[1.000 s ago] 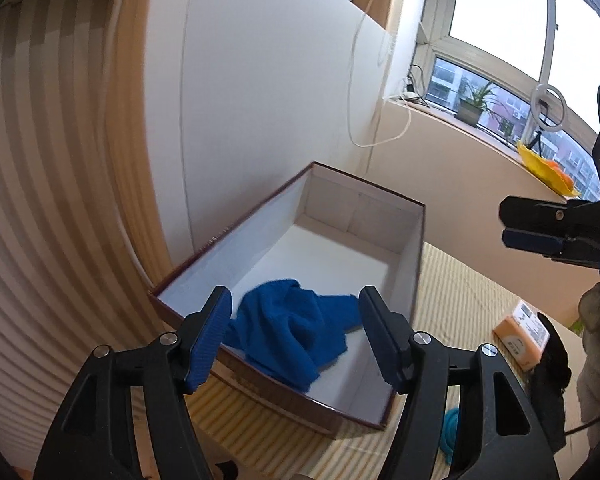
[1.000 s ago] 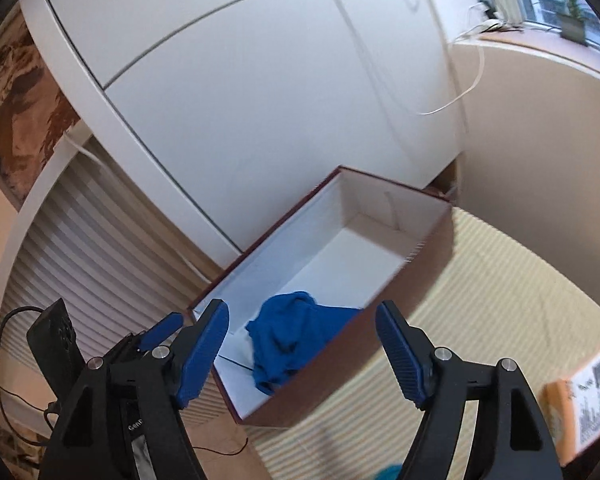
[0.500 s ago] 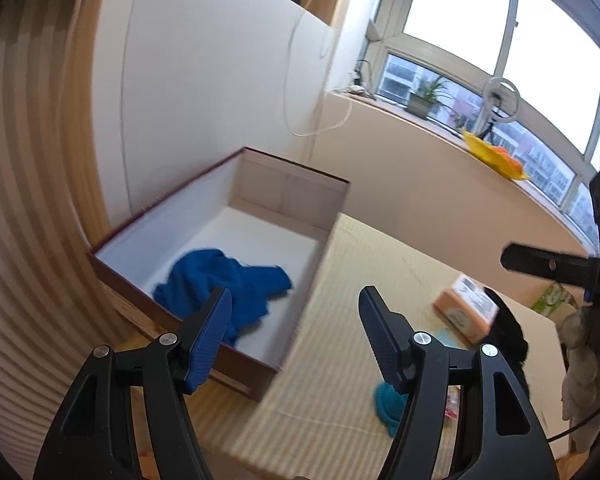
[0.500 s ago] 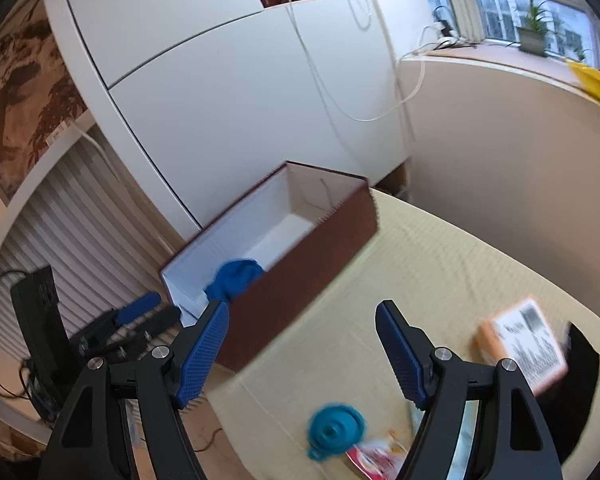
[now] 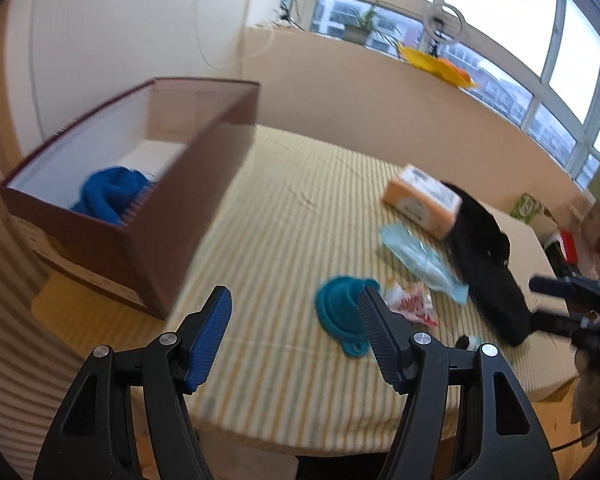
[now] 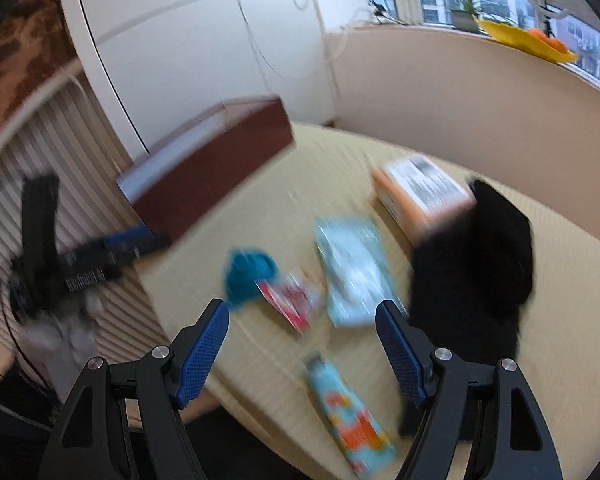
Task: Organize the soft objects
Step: 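Grasp the teal funnel with the left tool while the right tool grasps the hand cream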
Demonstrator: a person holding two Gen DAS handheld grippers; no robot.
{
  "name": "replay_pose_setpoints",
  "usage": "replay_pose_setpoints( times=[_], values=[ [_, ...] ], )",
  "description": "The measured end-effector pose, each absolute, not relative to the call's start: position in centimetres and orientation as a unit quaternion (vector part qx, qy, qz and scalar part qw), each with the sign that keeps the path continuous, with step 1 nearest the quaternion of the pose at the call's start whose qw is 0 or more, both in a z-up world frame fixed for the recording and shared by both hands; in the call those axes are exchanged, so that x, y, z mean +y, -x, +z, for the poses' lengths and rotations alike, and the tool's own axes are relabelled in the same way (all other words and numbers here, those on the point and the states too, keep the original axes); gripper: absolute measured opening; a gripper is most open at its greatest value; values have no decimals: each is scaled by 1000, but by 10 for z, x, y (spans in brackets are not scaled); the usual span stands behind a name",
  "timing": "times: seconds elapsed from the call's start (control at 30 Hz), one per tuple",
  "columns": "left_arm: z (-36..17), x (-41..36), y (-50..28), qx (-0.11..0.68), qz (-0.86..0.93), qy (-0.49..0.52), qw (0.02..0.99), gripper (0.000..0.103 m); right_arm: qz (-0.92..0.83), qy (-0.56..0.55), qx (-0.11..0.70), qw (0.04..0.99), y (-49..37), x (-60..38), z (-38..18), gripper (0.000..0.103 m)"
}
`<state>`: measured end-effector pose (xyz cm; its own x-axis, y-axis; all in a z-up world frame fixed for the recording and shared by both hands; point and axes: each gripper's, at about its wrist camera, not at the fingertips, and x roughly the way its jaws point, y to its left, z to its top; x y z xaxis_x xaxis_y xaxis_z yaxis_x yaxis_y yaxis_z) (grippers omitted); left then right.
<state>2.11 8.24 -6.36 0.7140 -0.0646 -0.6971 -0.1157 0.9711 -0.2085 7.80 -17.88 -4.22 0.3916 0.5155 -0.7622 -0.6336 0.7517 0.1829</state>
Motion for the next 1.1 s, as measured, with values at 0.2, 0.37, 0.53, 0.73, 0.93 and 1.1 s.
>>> replay_pose_setpoints(
  times=[0.2, 0.37, 0.53, 0.73, 0.93, 1.1],
  values=[
    [-83, 58, -37, 398, -11, 95, 913, 66, 320, 108, 465, 818, -64, -201, -77, 72],
    [-94, 47, -49, 411, -18, 88, 907, 65, 326, 131, 474, 807, -59, -201, -91, 71],
    [-97, 39, -60, 408, -10, 77, 910, 65, 330, 161, 474, 800, -59, -184, -104, 66],
    [-106, 34, -72, 414, -5, 63, 908, 60, 324, 186, 481, 793, -62, -174, -118, 59],
    [-114, 27, -78, 414, -3, 51, 909, 48, 316, 201, 479, 794, -65, -170, -121, 57],
    [-115, 27, -76, 404, 0, 48, 914, 46, 318, 206, 478, 792, -66, -170, -120, 40]
  ],
)
